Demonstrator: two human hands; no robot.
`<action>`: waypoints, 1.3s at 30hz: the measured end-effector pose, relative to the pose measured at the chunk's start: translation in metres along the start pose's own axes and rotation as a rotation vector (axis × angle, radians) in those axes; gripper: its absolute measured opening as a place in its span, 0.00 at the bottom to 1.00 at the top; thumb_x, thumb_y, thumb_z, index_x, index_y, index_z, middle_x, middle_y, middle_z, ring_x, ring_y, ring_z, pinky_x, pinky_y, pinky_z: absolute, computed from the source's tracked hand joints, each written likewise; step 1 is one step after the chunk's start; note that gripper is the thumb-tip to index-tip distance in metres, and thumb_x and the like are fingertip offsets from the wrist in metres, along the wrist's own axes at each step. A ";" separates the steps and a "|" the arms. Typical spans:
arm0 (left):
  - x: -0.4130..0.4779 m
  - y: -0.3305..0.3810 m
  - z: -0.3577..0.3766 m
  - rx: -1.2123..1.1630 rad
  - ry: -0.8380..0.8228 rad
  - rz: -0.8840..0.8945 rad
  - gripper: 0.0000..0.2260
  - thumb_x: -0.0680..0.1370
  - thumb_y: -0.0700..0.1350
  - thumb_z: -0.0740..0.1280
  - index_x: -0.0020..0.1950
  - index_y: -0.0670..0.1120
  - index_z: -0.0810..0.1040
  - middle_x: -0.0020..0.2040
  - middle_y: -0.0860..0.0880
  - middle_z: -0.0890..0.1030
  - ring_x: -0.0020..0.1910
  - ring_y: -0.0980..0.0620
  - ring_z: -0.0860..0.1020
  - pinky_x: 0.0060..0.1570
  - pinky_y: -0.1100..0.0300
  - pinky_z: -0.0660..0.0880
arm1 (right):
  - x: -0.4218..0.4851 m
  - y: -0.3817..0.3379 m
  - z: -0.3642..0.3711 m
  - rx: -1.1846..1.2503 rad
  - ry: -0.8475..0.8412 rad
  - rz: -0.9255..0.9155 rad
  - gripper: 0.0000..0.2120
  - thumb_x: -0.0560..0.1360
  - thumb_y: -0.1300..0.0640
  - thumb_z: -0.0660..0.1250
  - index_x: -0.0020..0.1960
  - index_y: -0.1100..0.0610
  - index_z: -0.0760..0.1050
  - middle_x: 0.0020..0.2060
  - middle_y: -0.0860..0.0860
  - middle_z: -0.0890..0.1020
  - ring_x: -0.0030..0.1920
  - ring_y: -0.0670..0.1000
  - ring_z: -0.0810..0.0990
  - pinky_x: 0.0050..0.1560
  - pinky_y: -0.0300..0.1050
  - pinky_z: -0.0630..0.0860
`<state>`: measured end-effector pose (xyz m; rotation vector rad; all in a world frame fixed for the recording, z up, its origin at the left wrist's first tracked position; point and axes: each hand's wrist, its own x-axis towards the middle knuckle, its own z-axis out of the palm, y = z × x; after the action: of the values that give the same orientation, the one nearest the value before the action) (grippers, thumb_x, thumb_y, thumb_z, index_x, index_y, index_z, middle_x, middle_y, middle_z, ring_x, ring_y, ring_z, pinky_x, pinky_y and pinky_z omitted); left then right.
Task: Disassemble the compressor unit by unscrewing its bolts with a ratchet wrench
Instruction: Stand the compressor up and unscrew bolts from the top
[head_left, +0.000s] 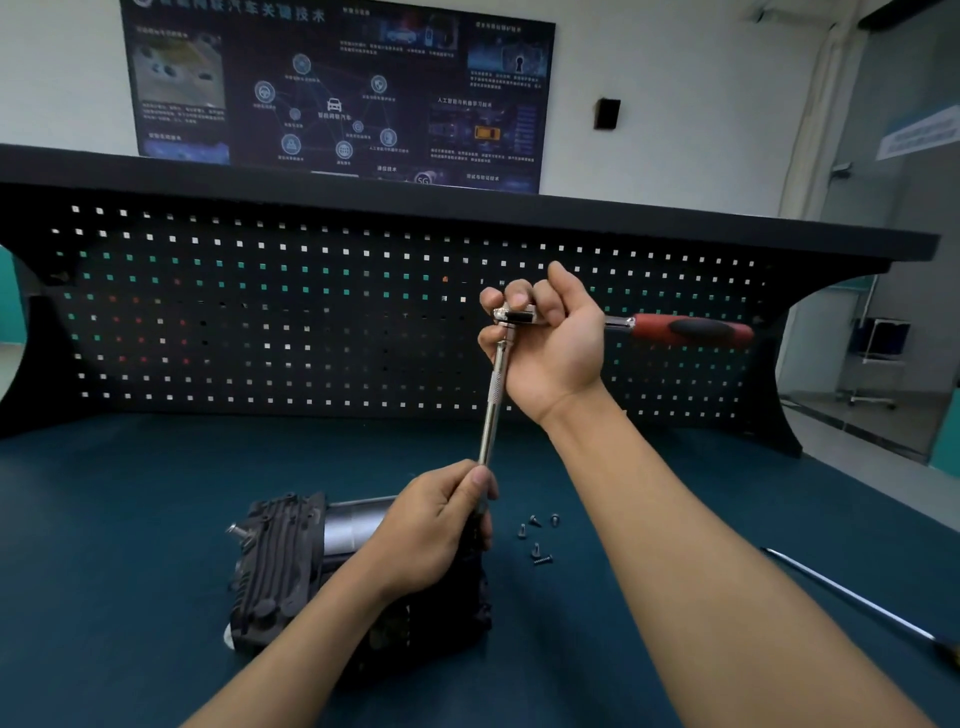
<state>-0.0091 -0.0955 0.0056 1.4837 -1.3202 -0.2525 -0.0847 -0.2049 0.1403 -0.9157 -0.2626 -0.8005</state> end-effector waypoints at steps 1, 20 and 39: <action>0.000 0.001 0.000 -0.005 0.005 -0.005 0.14 0.85 0.51 0.56 0.45 0.47 0.75 0.35 0.45 0.81 0.37 0.44 0.82 0.43 0.51 0.77 | 0.000 0.001 0.002 -0.060 0.019 -0.029 0.26 0.83 0.50 0.55 0.25 0.51 0.60 0.30 0.49 0.72 0.40 0.51 0.77 0.32 0.41 0.68; 0.001 0.001 0.003 0.026 0.053 -0.042 0.17 0.83 0.56 0.57 0.43 0.48 0.77 0.34 0.45 0.83 0.32 0.52 0.80 0.40 0.51 0.77 | -0.001 0.022 0.017 -1.733 0.250 -0.665 0.19 0.83 0.48 0.57 0.35 0.51 0.64 0.32 0.44 0.69 0.37 0.52 0.72 0.32 0.43 0.62; -0.001 0.002 0.004 -0.122 0.096 -0.101 0.16 0.82 0.56 0.60 0.45 0.44 0.76 0.33 0.45 0.81 0.36 0.41 0.83 0.37 0.50 0.77 | 0.009 0.032 0.026 -1.414 0.052 -0.464 0.23 0.83 0.50 0.62 0.33 0.61 0.70 0.30 0.52 0.73 0.35 0.53 0.70 0.35 0.51 0.67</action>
<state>-0.0137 -0.0965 0.0047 1.4433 -1.1359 -0.3174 -0.0520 -0.1775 0.1417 -2.1926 0.2170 -1.4643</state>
